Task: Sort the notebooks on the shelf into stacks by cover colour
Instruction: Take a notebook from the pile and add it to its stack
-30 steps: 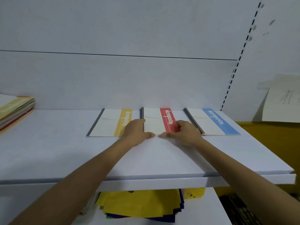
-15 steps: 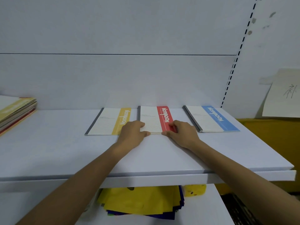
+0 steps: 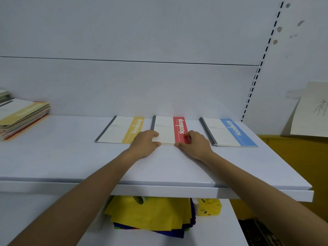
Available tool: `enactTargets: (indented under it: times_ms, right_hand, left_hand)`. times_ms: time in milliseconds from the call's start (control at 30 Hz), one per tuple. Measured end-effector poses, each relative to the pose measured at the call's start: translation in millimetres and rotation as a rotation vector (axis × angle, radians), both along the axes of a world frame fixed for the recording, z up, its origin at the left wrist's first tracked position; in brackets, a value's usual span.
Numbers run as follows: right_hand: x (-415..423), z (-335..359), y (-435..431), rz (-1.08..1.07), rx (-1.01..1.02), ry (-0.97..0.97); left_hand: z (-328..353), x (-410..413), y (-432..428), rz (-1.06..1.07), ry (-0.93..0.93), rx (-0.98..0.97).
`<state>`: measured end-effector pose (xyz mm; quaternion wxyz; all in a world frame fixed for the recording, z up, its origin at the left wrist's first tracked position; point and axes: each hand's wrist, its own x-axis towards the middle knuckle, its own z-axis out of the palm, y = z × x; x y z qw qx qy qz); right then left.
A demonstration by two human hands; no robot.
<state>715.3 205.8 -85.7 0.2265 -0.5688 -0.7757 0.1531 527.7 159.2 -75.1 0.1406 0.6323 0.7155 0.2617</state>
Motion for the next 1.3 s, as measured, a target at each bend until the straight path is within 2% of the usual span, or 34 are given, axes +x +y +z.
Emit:
enactTargets:
  times_ms: [133,200,333,500,633,900,1000,1100,1300]
  right_hand:
    - [0,7,-2,0.035,-0.047,0.038]
    - [-2,14,-6,0.028,0.005,0.059]
    - [-21,26,-20,0.083,0.149,-0.054]
    - [-69,40,-49,0.198,0.227,-0.103]
    - [-128,50,-83,0.268,0.288,-0.116]
    - [-270,61,-180,0.437,0.338,-0.117]
    - [-319,62,-212,0.484,0.38,-0.115]
    - [-356,54,-233,0.513,0.357,-0.111]
    - [-397,43,-232,0.468,0.154,0.001]
  left_hand:
    - [6,2,-6,-0.015,0.035,-0.002]
    - [13,2,-13,-0.036,0.097,0.052]
    - [28,-13,-37,-0.051,0.302,0.149]
    - [48,-56,-81,-0.016,0.684,0.225]
    - [54,-118,-133,0.036,0.782,0.24]
    - [54,-260,-250,0.209,0.71,0.164]
    - [55,-307,-286,0.287,0.623,0.164]
    - [53,-343,-308,0.351,0.471,0.144]
    - [38,-388,-321,0.359,0.077,0.171]
